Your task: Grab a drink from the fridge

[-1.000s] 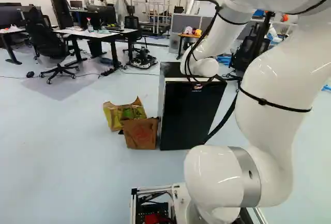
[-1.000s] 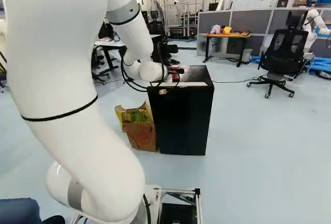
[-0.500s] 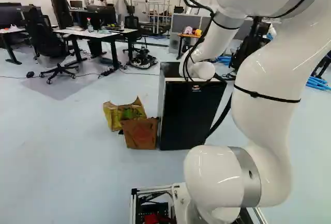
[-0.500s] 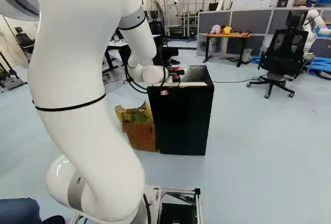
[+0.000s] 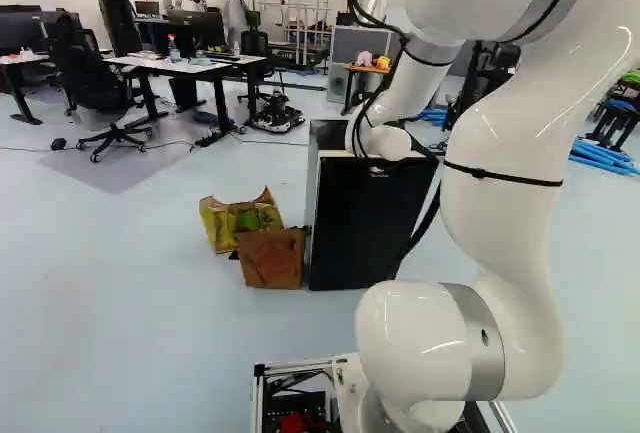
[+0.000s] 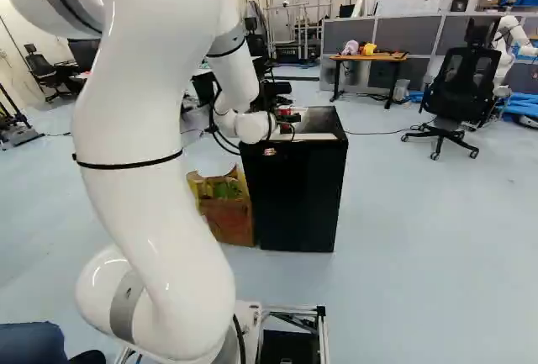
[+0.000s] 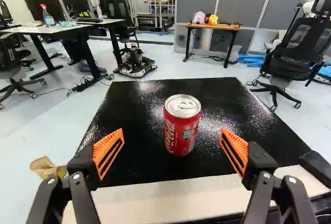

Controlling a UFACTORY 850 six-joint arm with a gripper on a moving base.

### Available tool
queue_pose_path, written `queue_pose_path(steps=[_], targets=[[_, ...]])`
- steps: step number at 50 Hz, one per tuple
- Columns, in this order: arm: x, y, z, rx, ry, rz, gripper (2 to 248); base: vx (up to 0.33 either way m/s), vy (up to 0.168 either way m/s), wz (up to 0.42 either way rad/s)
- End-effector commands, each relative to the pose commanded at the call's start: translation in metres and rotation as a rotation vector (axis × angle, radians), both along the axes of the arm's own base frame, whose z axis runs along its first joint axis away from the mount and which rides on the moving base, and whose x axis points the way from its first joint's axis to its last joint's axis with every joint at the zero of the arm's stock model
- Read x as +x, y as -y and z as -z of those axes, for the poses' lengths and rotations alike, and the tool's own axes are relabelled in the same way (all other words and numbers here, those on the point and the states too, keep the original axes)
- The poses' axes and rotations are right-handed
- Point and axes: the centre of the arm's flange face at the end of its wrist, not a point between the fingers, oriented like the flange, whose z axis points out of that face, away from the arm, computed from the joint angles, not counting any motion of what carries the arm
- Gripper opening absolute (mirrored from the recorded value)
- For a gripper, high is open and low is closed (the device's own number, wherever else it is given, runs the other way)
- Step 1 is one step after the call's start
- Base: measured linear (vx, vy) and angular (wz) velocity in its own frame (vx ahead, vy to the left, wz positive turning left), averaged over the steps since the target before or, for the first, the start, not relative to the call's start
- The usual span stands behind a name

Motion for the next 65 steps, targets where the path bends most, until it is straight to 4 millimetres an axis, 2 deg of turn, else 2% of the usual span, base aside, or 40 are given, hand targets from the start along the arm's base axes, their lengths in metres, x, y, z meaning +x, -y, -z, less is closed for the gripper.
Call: queue_pose_path(steps=[27, 51, 65], targets=[[0.017, 0.011, 0.021, -0.007, 0.07, 0.013, 247, 0.0, 0.0, 0.0], [0.029, 0.019, 0.022, -0.011, 0.094, 0.022, 247, 0.0, 0.0, 0.0], [0.029, 0.019, 0.022, -0.011, 0.094, 0.022, 247, 0.0, 0.0, 0.0]])
